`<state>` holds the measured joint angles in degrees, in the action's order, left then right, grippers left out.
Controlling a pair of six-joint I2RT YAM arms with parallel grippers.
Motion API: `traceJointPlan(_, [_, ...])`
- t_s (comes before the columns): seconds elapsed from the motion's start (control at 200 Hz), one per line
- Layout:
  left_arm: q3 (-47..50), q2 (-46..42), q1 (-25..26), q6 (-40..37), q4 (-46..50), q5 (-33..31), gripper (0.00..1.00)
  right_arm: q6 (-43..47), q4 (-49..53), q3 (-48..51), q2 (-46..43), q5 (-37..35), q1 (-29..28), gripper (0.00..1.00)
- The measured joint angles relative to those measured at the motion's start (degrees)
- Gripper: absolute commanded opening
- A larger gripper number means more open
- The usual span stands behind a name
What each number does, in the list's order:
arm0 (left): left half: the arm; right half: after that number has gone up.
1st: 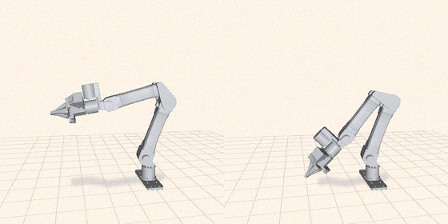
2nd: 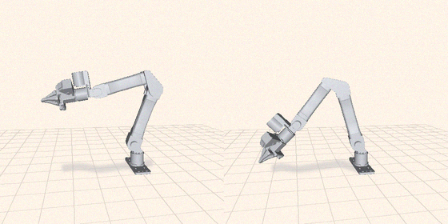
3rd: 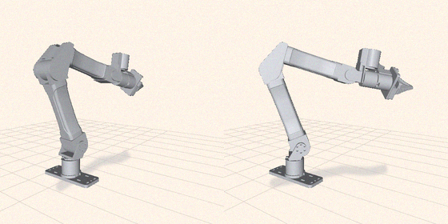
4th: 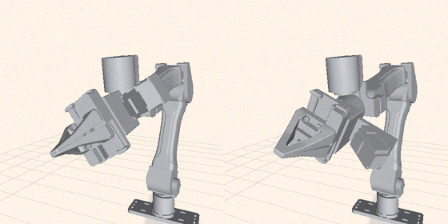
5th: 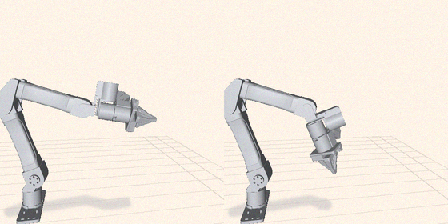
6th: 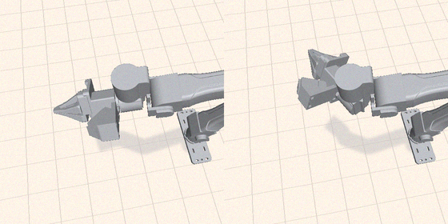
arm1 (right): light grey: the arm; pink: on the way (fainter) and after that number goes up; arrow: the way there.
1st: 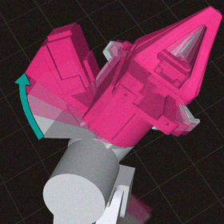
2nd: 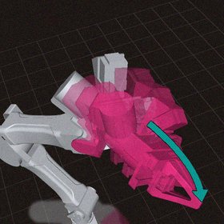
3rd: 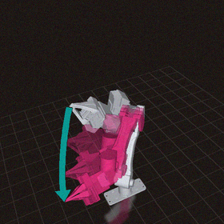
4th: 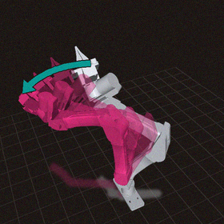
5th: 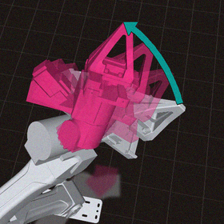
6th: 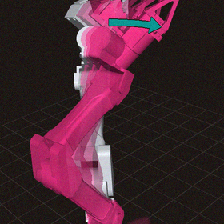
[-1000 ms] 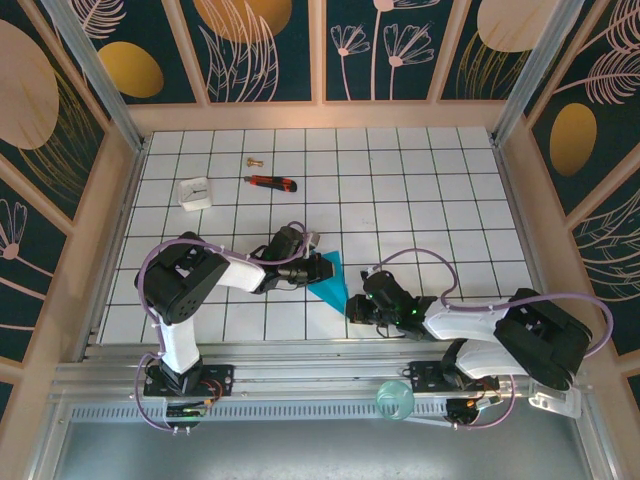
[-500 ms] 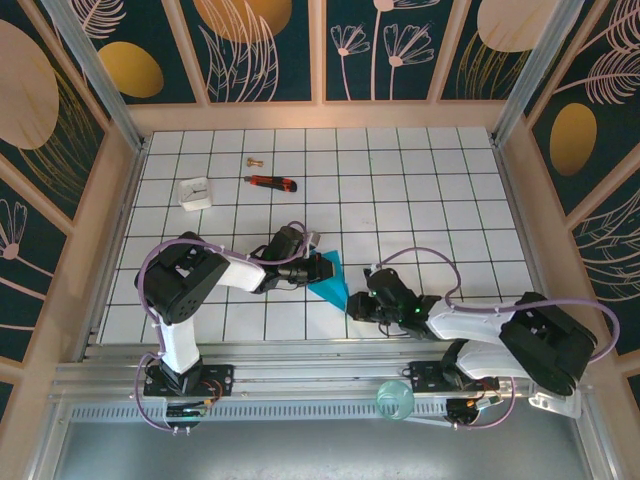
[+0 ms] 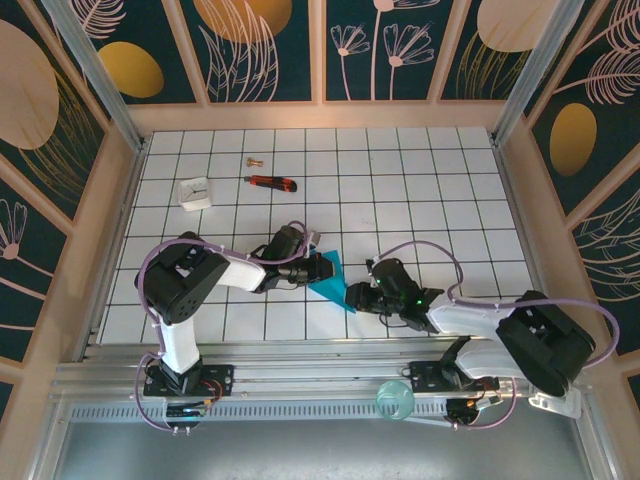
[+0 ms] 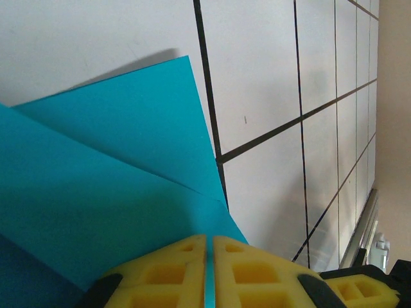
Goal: Fold a paper plane with a square sheet of paper (pick it up from the middle)
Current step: Fourth fold the wing at the center of the table.
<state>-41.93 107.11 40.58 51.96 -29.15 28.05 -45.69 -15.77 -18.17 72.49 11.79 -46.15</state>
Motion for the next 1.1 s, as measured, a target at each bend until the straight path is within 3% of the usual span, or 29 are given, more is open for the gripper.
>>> traceJointPlan(0.645, [-0.09,0.0,0.0,-0.33,0.24,0.02,0.13,1.92,-8.37,-2.47,10.1,6.34,0.11,0.14])
traceJointPlan(0.861, [-0.09,0.0,0.0,-0.33,0.24,0.0,0.13,2.51,-8.26,-2.47,9.7,7.67,2.01,0.22])
traceJointPlan(1.101, [-0.09,0.0,-0.04,-0.33,0.26,0.02,0.13,3.41,-6.29,-2.12,3.19,7.76,3.89,0.28])
